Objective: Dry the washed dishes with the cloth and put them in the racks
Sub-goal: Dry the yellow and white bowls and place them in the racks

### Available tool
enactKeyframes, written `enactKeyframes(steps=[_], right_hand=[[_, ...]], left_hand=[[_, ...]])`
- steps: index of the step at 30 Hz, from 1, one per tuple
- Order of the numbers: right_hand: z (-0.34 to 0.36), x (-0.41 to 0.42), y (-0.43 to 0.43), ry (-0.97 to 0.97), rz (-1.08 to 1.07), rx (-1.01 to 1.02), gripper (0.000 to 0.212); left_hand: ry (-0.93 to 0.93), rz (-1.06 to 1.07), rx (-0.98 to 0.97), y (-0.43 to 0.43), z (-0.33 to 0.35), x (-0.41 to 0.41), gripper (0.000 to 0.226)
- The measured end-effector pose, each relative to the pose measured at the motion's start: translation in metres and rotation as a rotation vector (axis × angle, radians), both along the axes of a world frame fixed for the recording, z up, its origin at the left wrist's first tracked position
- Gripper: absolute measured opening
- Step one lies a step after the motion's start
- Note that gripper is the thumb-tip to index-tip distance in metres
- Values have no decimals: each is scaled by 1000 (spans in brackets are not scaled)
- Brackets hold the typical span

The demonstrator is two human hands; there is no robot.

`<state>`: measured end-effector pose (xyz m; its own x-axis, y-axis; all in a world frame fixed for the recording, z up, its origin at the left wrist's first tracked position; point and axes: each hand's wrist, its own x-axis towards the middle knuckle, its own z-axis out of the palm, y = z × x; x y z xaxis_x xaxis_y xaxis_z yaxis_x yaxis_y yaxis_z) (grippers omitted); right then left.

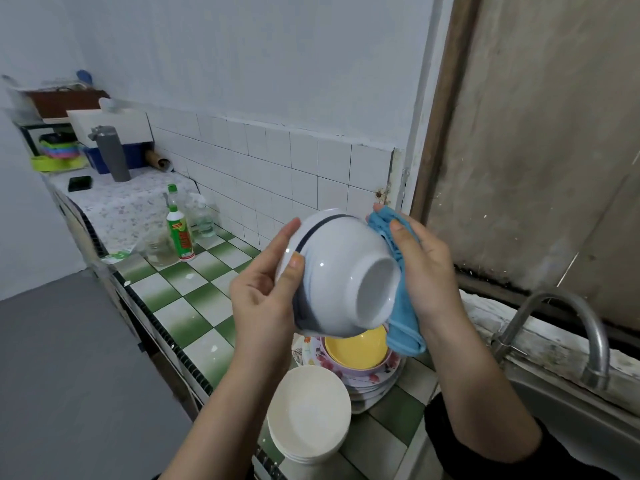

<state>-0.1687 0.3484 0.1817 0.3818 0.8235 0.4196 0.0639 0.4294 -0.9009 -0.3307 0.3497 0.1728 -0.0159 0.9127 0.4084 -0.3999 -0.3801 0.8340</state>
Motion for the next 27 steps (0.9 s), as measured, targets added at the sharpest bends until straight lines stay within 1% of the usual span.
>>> enactKeyframes(steps=[2, 4, 6, 8, 9, 10, 12, 13, 14, 16, 17, 19, 20, 21, 22, 23, 25, 26, 27], right_hand=[[0, -1, -3, -50, 28, 65, 24], [0, -2, -8, -157, 50, 127, 25], [-2, -7, -14, -300, 102, 178, 27], [-9, -12, -18, -417, 133, 204, 29], [-15, -12, -17, -408, 117, 193, 29], [-18, -11, -14, -337, 83, 163, 27], [-22, -5, -5, -112, -2, 37, 24], [-22, -1, 1, -55, -43, -39, 26], [-21, 2, 3, -64, -78, -76, 27], [-18, -1, 1, -169, -111, -36, 27], [-16, -9, -5, -243, -96, 26, 26], [-16, -28, -17, -471, -68, 159, 29], [-18, -38, -22, -632, -83, 207, 33], [-23, -44, -23, -744, -115, 226, 36], [-27, -43, -21, -759, -133, 215, 36], [-29, -36, -17, -669, -126, 169, 33], [-25, -15, -5, -327, -84, -31, 27], [-22, -4, -1, -222, -77, -129, 26], [-20, 3, -1, -211, -83, -177, 27]], left_hand=[[96, 4, 102, -1, 4, -3, 34], [178, 6, 149, 1, 5, -3, 32], [221, 8, 141, 2, 0, 0, 31], [206, 2, 93, 3, -8, 2, 30], [194, 7, 68, 3, -11, 3, 30], [183, 13, 49, 3, -13, 3, 29], [164, 15, 41, 3, -13, 2, 29], [163, 13, 52, 3, -11, 2, 29], [167, 10, 68, 2, -9, 3, 29], [199, 15, 98, 2, -5, 6, 29], [217, 26, 99, 2, -5, 9, 32], [210, 45, 65, 4, -9, 13, 31], [186, 54, 33, 4, -13, 15, 31], [163, 60, 1, 4, -17, 16, 31], [147, 65, -27, 2, -21, 16, 32], [138, 69, -47, 0, -23, 16, 34], [109, 77, -54, -5, -26, 13, 35], [97, 80, -45, -7, -24, 11, 34], [93, 81, -32, -8, -22, 10, 31]])
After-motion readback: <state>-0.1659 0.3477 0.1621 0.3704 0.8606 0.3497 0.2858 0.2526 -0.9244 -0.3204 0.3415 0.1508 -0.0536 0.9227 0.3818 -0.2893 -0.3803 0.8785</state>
